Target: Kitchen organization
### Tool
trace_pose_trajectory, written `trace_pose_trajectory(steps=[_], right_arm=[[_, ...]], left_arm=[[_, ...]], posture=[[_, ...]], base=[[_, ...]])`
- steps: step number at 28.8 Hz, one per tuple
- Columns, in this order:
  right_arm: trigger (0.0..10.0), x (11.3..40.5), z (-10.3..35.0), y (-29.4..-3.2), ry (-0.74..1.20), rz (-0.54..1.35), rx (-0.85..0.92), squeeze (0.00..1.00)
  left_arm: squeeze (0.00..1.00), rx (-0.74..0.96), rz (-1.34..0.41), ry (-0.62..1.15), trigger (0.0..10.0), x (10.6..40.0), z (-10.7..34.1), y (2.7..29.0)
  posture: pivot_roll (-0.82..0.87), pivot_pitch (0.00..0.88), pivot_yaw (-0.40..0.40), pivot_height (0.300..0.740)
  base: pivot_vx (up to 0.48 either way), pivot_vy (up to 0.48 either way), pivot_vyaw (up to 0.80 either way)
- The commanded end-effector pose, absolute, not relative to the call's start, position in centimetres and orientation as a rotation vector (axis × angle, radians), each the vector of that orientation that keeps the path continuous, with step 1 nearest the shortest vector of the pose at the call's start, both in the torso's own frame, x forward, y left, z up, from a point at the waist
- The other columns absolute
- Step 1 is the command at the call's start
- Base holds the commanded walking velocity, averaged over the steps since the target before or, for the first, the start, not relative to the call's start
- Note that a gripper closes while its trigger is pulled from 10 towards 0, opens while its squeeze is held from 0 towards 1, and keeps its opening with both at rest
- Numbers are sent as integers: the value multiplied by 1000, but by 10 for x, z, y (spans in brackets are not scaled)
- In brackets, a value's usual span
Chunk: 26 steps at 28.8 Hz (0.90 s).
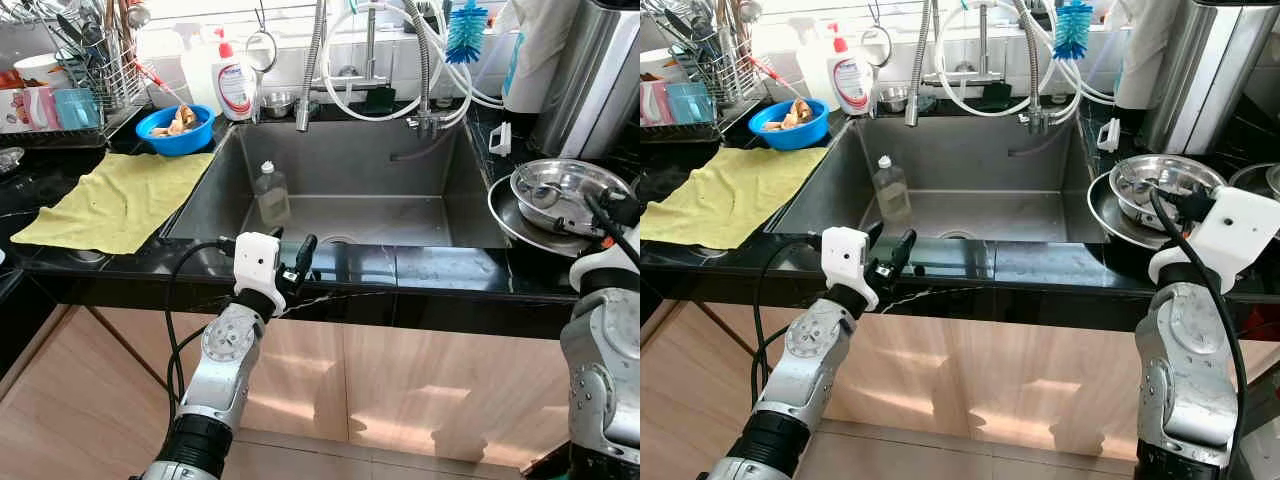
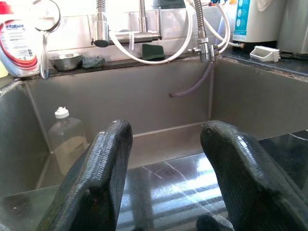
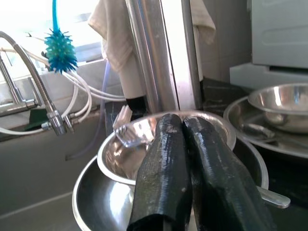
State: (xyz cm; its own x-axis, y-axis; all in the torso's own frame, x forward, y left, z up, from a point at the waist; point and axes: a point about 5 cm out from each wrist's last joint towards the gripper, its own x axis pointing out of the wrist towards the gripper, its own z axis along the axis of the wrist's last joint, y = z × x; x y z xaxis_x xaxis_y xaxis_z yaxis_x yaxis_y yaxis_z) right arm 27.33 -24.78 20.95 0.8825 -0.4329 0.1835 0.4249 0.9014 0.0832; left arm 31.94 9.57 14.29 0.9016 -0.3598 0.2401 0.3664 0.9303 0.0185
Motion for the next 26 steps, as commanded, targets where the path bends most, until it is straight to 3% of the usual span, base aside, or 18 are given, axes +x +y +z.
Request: trace_pose_trajectory(steps=[1,7,8,13,14,15,16,24,25,26], right_arm=[[10000,273,205,-247,-172,-452,51,1000],[10000,274,204,-247,-159,-461,53,969],[10000,274,203,-245,-154,-454,50,0],[10000,274,201,-243,-147,-446,57,0],[10000,274,201,-242,-147,-440,62,859],[10000,274,201,-242,-148,-438,65,859],[10000,274,201,-242,-149,-434,66,1000],[10000,275,204,-241,-160,-435,56,1000],[10000,275,206,-241,-172,-430,50,0],[10000,275,207,-241,-181,-427,46,0]], left_arm=[[0,-20,-372,-251,10000,320,145,98],[0,-21,-373,-253,10000,320,146,97],[0,-21,-372,-253,10000,320,146,97],[0,-20,-369,-251,10000,320,145,98],[0,-20,-369,-250,10000,320,145,98],[0,-20,-368,-250,10000,320,145,98],[0,-20,-368,-250,10000,320,145,98],[0,-20,-365,-251,10000,320,146,98],[0,-21,-364,-251,10000,320,146,98],[0,-21,-364,-251,10000,320,146,98]], posture=[[-156,0,93,740],[-156,0,92,740],[-156,0,92,740],[-154,0,91,740],[-154,0,91,740],[-154,0,91,740],[-154,0,91,740],[-154,0,91,740],[-156,0,92,740],[-156,0,91,740]], base=[[0,0,0],[0,0,0],[0,0,0],[0,0,0],[0,0,0],[0,0,0],[0,0,0],[0,0,0],[0,0,0],[0,0,0]])
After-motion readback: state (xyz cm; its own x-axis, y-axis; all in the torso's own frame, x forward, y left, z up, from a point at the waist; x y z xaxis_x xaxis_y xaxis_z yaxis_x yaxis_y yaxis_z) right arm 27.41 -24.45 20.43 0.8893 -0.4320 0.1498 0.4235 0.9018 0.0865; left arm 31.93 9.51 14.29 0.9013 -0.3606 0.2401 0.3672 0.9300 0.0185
